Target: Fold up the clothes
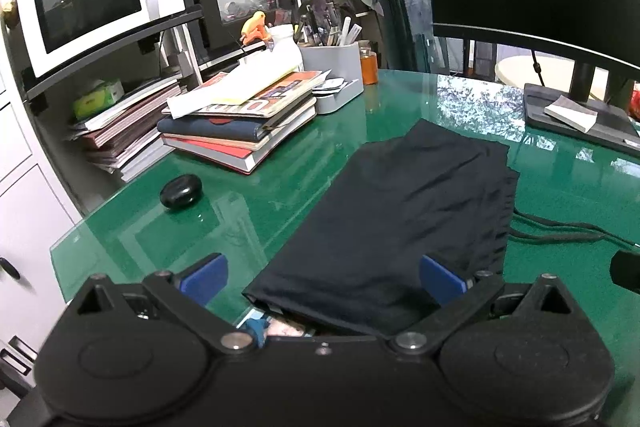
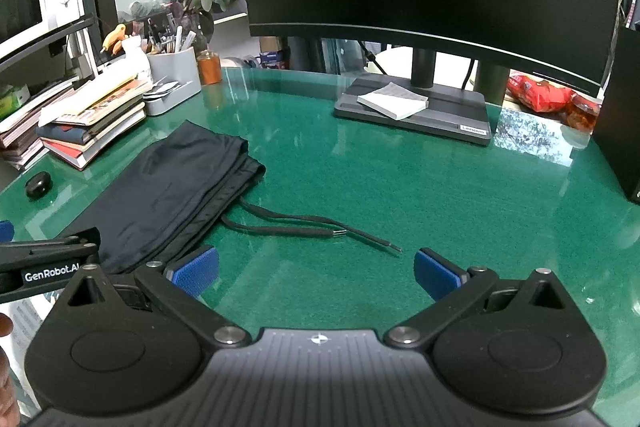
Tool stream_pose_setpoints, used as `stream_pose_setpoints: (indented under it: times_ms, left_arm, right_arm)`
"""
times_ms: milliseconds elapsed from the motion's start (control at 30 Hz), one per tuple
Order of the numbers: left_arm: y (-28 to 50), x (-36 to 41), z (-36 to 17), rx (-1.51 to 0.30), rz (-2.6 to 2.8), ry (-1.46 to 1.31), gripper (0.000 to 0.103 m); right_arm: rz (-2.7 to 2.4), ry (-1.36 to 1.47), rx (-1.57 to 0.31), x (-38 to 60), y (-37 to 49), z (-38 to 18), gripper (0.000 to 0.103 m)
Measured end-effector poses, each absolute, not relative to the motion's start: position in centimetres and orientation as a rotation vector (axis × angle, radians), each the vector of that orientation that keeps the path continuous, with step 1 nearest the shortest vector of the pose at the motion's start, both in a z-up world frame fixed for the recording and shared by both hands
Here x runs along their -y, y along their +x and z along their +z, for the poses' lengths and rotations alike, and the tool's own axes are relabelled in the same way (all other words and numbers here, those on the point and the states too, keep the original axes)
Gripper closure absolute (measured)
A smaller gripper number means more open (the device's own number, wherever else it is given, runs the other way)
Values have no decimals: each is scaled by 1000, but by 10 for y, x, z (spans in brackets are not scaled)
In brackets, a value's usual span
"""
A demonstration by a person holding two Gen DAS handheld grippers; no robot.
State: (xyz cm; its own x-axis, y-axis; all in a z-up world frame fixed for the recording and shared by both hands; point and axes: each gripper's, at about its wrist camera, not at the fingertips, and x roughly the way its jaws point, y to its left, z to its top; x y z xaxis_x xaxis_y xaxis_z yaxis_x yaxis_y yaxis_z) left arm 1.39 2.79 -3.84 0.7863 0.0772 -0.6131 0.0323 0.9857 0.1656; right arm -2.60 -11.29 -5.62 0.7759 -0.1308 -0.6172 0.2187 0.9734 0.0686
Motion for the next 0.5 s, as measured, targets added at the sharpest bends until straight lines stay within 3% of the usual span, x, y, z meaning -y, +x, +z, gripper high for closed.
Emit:
stream_pose_setpoints:
  times_ms: [500]
  left_arm:
    - [27, -27, -46, -718, 11, 169, 0]
  right_arm:
    - [-191, 133, -679, 110, -22, -59, 0]
